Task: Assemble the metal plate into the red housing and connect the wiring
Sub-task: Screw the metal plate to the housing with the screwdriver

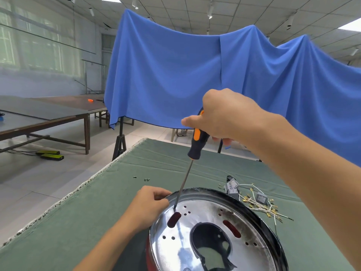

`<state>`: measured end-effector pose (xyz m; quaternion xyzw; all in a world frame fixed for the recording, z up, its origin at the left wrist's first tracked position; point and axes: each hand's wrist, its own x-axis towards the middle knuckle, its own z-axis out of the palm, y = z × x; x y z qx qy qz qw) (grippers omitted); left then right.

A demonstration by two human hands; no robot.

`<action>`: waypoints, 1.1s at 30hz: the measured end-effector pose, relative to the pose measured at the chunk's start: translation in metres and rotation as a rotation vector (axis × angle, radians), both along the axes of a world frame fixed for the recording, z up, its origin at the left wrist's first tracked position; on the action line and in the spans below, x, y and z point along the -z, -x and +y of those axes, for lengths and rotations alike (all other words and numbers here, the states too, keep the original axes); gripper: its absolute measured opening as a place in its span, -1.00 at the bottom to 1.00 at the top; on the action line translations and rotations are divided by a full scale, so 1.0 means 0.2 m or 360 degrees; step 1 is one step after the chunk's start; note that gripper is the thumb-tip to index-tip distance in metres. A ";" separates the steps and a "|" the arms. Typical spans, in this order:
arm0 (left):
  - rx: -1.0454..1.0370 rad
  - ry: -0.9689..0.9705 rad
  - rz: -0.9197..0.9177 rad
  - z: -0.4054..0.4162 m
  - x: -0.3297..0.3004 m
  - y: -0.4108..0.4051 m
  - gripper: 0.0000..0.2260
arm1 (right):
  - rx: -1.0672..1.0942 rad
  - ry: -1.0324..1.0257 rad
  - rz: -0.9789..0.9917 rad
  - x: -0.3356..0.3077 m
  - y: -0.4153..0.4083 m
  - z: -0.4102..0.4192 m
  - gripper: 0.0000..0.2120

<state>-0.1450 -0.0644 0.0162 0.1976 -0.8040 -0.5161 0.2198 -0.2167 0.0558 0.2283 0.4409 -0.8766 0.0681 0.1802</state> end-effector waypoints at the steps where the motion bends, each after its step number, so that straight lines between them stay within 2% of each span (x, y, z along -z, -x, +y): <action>1: -0.0002 0.0001 -0.0001 0.00 0.00 0.00 -0.73 | -0.0033 -0.0005 -0.0135 0.00 0.00 0.00 -0.75; 3: -0.0008 0.0001 0.0002 0.00 0.00 0.00 -0.73 | -0.0110 -0.0008 -0.0426 -0.01 -0.01 0.00 -0.86; 4: -0.0007 -0.0002 0.0002 0.00 0.00 0.00 -0.72 | -0.0140 0.0002 -0.0462 -0.01 -0.01 0.01 -0.86; 5: -0.0007 -0.0007 0.0002 0.00 0.00 0.00 -0.71 | -0.0149 0.0020 -0.0403 -0.01 -0.01 0.01 -0.80; 8: -0.0008 -0.0026 0.0011 0.01 0.00 0.00 -0.71 | -0.0026 0.0106 0.0049 0.02 0.01 -0.01 -0.62; 9: -0.0005 -0.0025 0.0009 0.01 -0.01 0.00 -0.71 | -0.0025 0.0109 0.0011 0.02 0.01 -0.01 -0.64; 12: -0.0020 -0.0024 0.0011 0.00 0.00 0.00 -0.73 | -0.0157 0.0077 -0.0446 0.01 0.00 -0.02 -0.83; 13: -0.0019 -0.0021 0.0012 0.00 0.00 0.00 -0.73 | -0.0167 0.0084 -0.0459 0.00 0.00 -0.01 -0.85; 17: -0.0010 -0.0015 0.0013 0.00 0.00 0.01 -0.75 | 0.0168 0.0121 0.0101 0.02 0.02 -0.02 -0.59; 18: -0.0012 0.0004 0.0006 0.01 0.00 0.01 -0.76 | 0.0191 0.0110 0.0087 0.03 0.01 -0.02 -0.59; 21: -0.0031 0.0019 0.0010 0.00 0.00 0.01 -0.74 | -0.0019 0.0105 -0.0423 0.01 0.00 -0.03 -0.83; 22: -0.0023 0.0019 0.0010 0.00 0.00 0.01 -0.73 | -0.0078 0.0135 -0.0464 0.01 0.00 -0.03 -0.87; 23: -0.0017 0.0025 0.0010 0.00 0.00 0.01 -0.73 | -0.0097 0.0156 -0.0394 0.01 -0.01 -0.02 -0.88; 26: -0.0023 0.0032 0.0010 0.01 0.00 0.00 -0.74 | 0.0043 0.0194 0.0054 0.03 -0.02 -0.03 -0.66; 28: -0.0022 0.0048 0.0006 0.00 0.00 0.00 -0.74 | 0.0080 0.0242 0.0192 0.06 -0.02 -0.04 -0.62; 29: -0.0023 0.0046 0.0013 0.00 0.00 0.00 -0.73 | 0.0046 0.0217 0.0142 0.06 -0.02 -0.05 -0.64; 32: -0.0023 0.0030 0.0020 0.00 0.00 0.01 -0.72 | -0.0146 0.0115 -0.0358 0.04 -0.02 -0.04 -0.84; 33: -0.0023 0.0029 0.0018 0.00 0.00 0.01 -0.72 | -0.0182 0.0111 -0.0433 0.02 -0.03 -0.03 -0.85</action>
